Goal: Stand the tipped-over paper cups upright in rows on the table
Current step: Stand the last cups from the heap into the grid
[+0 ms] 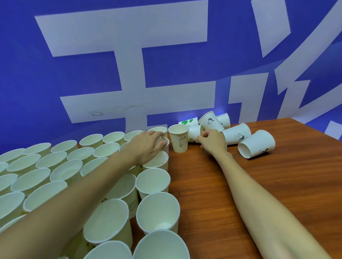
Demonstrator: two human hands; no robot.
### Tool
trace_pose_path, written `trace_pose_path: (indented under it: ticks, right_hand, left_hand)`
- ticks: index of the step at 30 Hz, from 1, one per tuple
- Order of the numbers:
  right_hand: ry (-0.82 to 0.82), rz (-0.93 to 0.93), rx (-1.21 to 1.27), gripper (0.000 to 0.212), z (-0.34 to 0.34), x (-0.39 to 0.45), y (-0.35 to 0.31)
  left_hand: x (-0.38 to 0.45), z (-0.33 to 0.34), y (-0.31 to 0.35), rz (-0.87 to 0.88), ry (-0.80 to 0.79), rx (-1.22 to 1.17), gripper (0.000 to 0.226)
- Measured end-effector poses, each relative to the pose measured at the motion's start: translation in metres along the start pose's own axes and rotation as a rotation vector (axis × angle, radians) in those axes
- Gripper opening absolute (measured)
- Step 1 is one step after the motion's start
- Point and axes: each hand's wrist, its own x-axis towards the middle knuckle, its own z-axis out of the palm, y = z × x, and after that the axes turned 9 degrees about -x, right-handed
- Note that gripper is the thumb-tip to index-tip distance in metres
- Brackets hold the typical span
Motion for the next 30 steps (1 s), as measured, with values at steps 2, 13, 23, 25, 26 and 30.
trace_pose_path:
  ticks: [2, 13, 23, 25, 26, 30]
  right_hand:
    - [0.009, -0.002, 0.001, 0.011, 0.0, -0.001, 0.0]
    - [0.096, -0.041, 0.009, 0.013, -0.021, -0.009, -0.026]
    - [0.347, -0.152, -0.078, 0.017, -0.025, -0.013, -0.035]
    - [0.395, -0.178, -0.067, 0.016, -0.028, -0.013, -0.039]
    - [0.412, -0.189, -0.055, 0.017, -0.03, -0.013, -0.041]
    - [0.463, -0.238, 0.014, 0.021, -0.045, -0.014, -0.055]
  left_hand:
    - [0.0, 0.0, 0.0, 0.002, 0.001, 0.002, 0.049]
    - [-0.003, 0.001, 0.003, 0.011, 0.031, -0.044, 0.047]
    - [-0.003, 0.002, 0.003, 0.007, 0.041, -0.055, 0.046]
    - [-0.003, 0.003, 0.002, 0.011, 0.043, -0.054, 0.046]
    - [-0.003, 0.003, 0.002, 0.014, 0.043, -0.052, 0.046]
    - [-0.002, 0.002, 0.001, 0.023, 0.042, -0.049, 0.047]
